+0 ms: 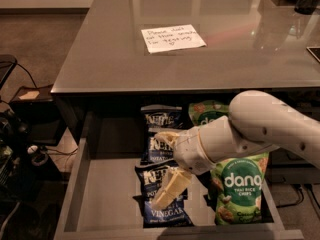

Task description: Pick blue chip bag from top drawer and place on counter

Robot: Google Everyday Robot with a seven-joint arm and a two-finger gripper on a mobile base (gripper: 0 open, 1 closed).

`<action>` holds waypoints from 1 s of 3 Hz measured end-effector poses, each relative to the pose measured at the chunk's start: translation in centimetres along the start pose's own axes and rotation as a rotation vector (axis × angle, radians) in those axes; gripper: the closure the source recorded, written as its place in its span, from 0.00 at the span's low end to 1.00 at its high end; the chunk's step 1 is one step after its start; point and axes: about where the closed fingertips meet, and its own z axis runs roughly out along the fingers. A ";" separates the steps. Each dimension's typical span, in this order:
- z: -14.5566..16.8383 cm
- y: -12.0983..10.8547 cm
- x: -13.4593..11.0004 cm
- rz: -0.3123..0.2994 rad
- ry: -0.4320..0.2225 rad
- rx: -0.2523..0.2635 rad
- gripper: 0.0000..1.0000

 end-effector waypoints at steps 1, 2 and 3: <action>0.4 0.2 0.1 -0.004 0.019 -0.001 0.00; 0.6 -0.1 0.8 -0.021 0.063 0.019 0.00; 1.0 -0.9 2.0 -0.061 0.138 0.050 0.00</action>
Offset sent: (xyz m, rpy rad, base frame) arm 0.0056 -0.0076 -0.0207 -0.1182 -0.0583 -0.0056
